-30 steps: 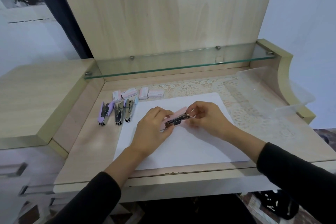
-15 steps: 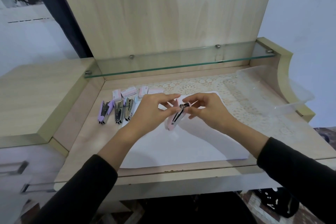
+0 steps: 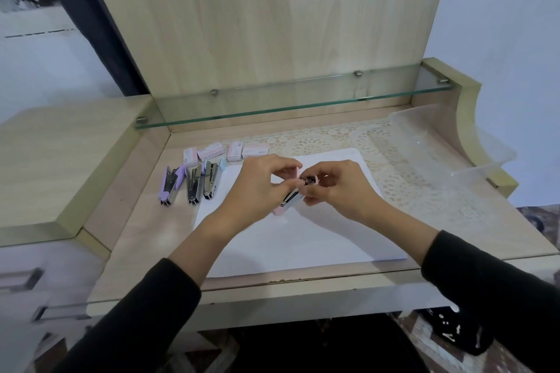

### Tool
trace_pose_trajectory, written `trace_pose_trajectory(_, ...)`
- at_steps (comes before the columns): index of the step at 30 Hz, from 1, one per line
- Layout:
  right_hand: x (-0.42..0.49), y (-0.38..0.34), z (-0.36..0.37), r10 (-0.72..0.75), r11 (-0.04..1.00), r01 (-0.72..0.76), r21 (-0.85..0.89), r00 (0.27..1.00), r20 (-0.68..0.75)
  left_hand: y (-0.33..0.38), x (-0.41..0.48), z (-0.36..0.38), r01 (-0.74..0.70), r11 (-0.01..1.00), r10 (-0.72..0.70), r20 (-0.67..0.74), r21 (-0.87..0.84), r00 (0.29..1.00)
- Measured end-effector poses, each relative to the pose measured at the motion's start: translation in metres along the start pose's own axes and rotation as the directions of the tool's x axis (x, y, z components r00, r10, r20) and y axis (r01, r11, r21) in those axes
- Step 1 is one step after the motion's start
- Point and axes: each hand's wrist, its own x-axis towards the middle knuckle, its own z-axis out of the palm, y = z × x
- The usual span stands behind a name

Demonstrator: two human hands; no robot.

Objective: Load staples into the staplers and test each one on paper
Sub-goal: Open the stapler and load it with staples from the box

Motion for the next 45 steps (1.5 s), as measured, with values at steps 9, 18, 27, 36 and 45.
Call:
trace_pose_trajectory(9,0.000,-0.007,0.010,-0.045,0.998,0.046,0.039,0.999,-0.016,-0.008,-0.006,-0.004,-0.028,0.999,0.025,-0.067,-0.046,0.997)
trace_pose_trajectory(18,-0.007,0.018,-0.007,0.111,0.952,-0.098,0.291,0.993,-0.030,-0.020,-0.012,-0.022,0.217,0.846,-0.279,-0.056,-0.487,0.959)
trace_pose_trajectory(27,-0.015,0.016,-0.013,0.098,0.992,-0.104,0.071,0.991,0.088,-0.039,-0.001,-0.012,0.338,0.757,-0.455,-0.080,-0.560,0.887)
trace_pose_trajectory(36,-0.004,0.009,-0.014,0.125,0.987,-0.100,-0.129,0.972,0.199,-0.040,0.037,-0.007,0.428,0.759,-0.429,0.118,-0.491,0.895)
trace_pose_trajectory(45,0.038,0.002,-0.023,0.175,0.969,-0.167,0.181,0.984,-0.027,-0.019,0.065,0.021,0.399,0.836,-0.369,0.152,-0.378,0.917)
